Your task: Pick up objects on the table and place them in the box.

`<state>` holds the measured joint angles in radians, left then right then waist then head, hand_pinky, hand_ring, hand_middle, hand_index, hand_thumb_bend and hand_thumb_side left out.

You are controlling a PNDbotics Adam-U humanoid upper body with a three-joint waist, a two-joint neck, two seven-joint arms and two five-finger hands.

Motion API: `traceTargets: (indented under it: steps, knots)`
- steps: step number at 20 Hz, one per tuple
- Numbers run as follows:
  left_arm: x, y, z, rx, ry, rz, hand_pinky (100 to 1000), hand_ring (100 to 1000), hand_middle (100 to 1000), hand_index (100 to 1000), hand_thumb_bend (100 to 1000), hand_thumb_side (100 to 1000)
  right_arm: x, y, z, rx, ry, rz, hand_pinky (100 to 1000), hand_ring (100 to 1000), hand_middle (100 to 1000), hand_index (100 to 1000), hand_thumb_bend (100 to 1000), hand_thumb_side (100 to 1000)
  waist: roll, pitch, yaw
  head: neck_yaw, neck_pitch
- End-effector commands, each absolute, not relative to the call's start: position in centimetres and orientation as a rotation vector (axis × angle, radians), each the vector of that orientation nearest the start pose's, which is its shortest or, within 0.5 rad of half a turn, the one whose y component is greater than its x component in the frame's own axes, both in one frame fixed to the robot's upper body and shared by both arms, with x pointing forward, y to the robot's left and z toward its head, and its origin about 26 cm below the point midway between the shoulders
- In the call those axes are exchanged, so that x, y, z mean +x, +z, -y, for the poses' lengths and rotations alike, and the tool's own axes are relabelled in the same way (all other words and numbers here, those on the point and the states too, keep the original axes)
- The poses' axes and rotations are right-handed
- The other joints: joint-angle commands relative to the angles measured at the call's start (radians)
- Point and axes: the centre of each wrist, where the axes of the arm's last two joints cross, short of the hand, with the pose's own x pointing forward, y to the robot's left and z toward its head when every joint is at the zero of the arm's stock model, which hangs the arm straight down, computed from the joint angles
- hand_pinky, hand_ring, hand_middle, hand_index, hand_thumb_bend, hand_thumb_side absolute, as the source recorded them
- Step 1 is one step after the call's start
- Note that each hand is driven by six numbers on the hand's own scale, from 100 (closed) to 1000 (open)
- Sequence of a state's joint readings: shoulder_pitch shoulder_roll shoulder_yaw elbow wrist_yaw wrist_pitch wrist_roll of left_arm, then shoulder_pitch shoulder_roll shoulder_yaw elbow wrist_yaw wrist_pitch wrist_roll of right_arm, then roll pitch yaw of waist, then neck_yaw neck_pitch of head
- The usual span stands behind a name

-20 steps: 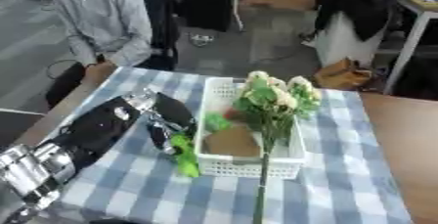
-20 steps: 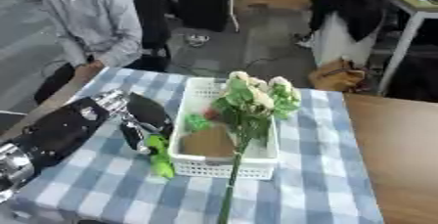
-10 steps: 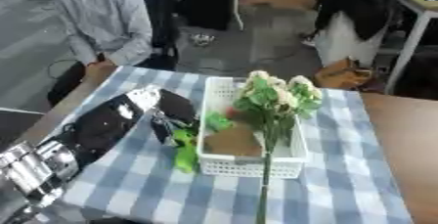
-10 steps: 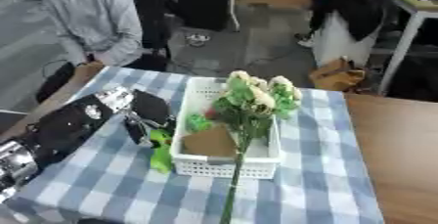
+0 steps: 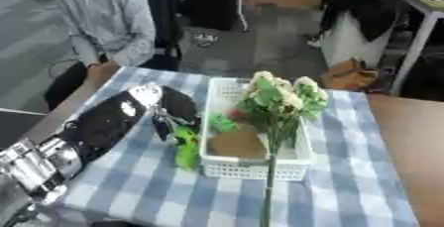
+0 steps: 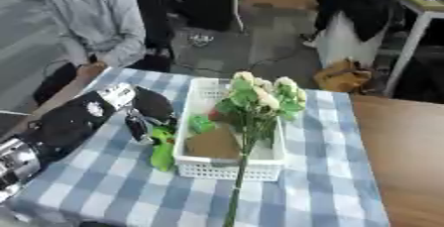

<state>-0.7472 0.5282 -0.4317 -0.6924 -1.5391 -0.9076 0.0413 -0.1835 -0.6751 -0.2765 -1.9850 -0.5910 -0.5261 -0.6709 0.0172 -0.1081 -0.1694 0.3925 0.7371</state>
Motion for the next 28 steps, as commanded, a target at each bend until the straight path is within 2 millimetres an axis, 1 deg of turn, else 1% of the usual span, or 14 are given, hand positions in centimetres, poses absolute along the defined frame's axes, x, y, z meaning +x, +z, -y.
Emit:
traceTargets:
  steps: [1,7,13,16,22,28]
  knots:
    - [44.3,7.0,-35.6,-0.747,3.101,-1.299,281,358,318,414,100,324,26.9,26.0,37.7,0.187,0.905,-3.297,731,745,694,679,100,546,0.010,-0.018,0.002,0.000,0.002]
    - [45.2,9.3,-35.3,-0.801,3.126,-1.282,282,362,320,413,100,322,26.9,25.9,37.6,0.188,0.904,-3.301,731,745,694,679,100,546,0.009,-0.019,0.002,-0.004,0.004]
    - [45.9,12.4,-34.4,-0.874,3.132,-1.271,291,369,324,415,116,303,26.9,25.9,37.6,0.187,0.902,-3.305,731,746,694,679,100,546,0.011,-0.020,0.001,-0.003,0.004]
    - [46.1,13.9,-33.7,-0.910,3.137,-1.249,298,374,326,416,133,291,26.9,25.9,37.6,0.186,0.900,-3.306,731,746,694,679,100,546,0.011,-0.021,0.000,-0.003,0.002]
    - [46.6,17.7,-32.0,-0.994,3.140,-1.171,314,384,332,419,151,275,26.9,25.9,37.6,0.189,0.900,-3.307,731,746,693,679,100,546,0.013,-0.023,0.002,-0.004,-0.002]
    - [46.7,20.6,-30.0,-1.043,3.100,-1.201,317,386,333,420,149,243,26.9,25.9,37.6,0.190,0.903,-3.306,732,746,693,679,100,546,0.013,-0.025,0.002,-0.014,-0.008]
